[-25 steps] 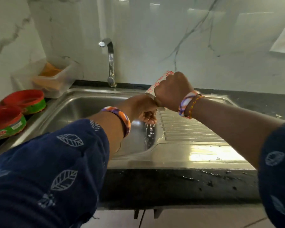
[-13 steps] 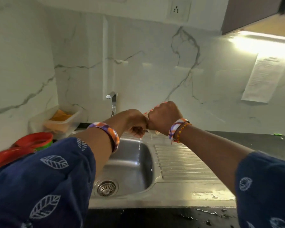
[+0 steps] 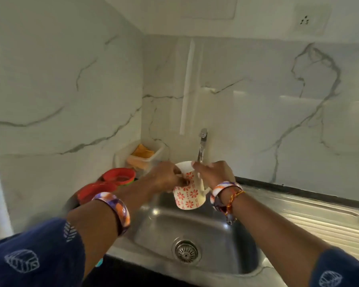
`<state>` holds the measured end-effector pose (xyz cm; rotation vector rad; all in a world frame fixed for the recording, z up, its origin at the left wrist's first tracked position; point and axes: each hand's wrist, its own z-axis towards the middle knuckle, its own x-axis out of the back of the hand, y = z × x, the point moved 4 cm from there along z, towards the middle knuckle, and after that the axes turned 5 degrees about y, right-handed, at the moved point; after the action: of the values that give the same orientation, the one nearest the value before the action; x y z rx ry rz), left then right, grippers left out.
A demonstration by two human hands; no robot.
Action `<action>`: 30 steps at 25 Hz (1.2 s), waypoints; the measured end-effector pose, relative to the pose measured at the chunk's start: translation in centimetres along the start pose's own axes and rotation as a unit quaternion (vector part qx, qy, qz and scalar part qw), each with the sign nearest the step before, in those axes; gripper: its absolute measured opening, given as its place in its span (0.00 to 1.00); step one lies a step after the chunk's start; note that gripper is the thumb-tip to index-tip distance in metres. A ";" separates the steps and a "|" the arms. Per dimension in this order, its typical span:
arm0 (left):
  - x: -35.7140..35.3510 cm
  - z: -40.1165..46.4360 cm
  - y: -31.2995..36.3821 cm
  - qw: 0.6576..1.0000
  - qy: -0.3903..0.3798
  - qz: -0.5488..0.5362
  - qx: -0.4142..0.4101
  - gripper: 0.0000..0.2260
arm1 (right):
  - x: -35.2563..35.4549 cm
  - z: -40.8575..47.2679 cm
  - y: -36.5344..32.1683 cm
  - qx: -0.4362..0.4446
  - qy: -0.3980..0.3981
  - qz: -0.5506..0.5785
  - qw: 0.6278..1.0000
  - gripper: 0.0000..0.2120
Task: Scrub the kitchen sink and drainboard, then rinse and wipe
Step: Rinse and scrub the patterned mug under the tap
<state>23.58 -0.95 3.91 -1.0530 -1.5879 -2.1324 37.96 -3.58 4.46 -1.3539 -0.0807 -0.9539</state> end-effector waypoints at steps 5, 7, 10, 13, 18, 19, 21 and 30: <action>4.2 4.2 -8.0 0.990 0.077 0.119 0.012 0.15 | -9.9 3.5 -1.6 -0.026 -0.129 0.009 0.991 0.13; 5.1 6.9 -9.9 0.985 0.104 0.140 0.014 0.15 | -12.1 5.1 -1.9 0.007 -0.129 -0.021 0.991 0.10; 4.8 11.0 -10.7 0.983 0.111 0.145 -0.011 0.15 | -13.1 7.7 -1.0 0.007 -0.091 -0.050 0.995 0.05; 2.8 15.2 -10.2 0.986 0.091 0.137 -0.036 0.15 | -12.9 10.6 0.8 -0.054 -0.018 -0.030 0.998 0.08; 0.6 21.7 -9.6 0.991 0.061 0.116 -0.037 0.17 | -13.0 15.8 2.9 -0.139 0.012 -0.018 0.990 0.08; 0.3 22.8 -9.6 0.990 0.059 0.126 -0.029 0.17 | -13.3 16.8 3.1 -0.131 -0.006 -0.040 0.990 0.08; -0.1 25.0 -9.8 0.988 0.069 0.137 -0.011 0.17 | -14.2 18.8 3.1 -0.111 -0.012 -0.064 0.992 0.10; -2.0 31.2 -11.8 0.986 0.088 0.140 0.001 0.14 | -19.4 23.8 4.6 -0.105 -0.020 -0.046 0.993 0.19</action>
<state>29.77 31.39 -1.85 -0.9919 -1.2785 -1.9739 39.45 26.39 -3.52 -1.5748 -0.0746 -1.0345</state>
